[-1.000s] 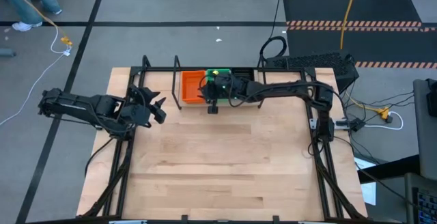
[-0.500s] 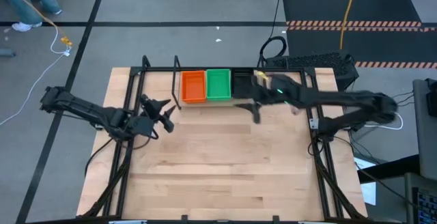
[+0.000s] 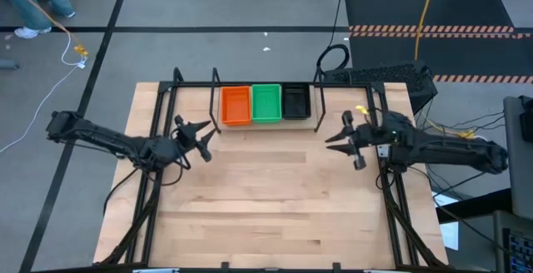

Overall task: Stack baskets on shelf by color
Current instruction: Return to Home Position

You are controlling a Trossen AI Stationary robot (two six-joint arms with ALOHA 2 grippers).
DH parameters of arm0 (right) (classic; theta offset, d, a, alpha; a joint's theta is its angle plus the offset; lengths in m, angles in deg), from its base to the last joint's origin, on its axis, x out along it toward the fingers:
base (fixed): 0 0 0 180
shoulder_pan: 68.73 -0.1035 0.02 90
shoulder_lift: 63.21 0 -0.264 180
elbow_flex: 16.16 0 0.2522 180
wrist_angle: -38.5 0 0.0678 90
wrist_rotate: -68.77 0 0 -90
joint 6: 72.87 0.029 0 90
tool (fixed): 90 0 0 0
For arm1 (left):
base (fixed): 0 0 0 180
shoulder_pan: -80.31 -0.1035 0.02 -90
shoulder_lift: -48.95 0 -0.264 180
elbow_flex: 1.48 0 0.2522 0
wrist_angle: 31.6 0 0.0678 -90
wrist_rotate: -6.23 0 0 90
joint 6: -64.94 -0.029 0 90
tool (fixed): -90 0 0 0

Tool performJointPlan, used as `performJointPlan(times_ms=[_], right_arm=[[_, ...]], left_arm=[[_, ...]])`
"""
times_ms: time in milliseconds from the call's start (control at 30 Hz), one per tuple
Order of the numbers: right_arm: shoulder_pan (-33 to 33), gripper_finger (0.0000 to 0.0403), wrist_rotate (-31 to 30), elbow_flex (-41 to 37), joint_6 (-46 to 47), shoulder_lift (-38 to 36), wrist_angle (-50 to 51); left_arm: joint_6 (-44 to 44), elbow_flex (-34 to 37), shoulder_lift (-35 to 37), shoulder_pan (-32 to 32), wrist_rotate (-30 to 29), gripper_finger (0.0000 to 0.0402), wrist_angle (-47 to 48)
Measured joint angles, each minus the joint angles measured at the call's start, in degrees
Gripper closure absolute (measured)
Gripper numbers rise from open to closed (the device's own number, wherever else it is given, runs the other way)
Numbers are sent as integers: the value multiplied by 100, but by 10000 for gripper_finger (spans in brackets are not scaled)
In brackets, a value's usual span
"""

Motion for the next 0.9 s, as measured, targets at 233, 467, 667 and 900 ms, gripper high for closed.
performJointPlan(times_ms=[233,467,667,900], right_arm=[[4,332,-2,-298,-154,-1056,401],[4,332,-15,-736,38,-1523,399],[4,332,-441,-1709,866,-1561,-967],[75,332,-955,-1895,1104,-1596,-1299]], left_arm=[[-44,907,709,-259,661,241,-1165],[66,1029,1250,-256,1125,241,-630],[439,1029,1260,-224,1287,241,-253],[186,1029,1317,-257,1017,241,-204]])
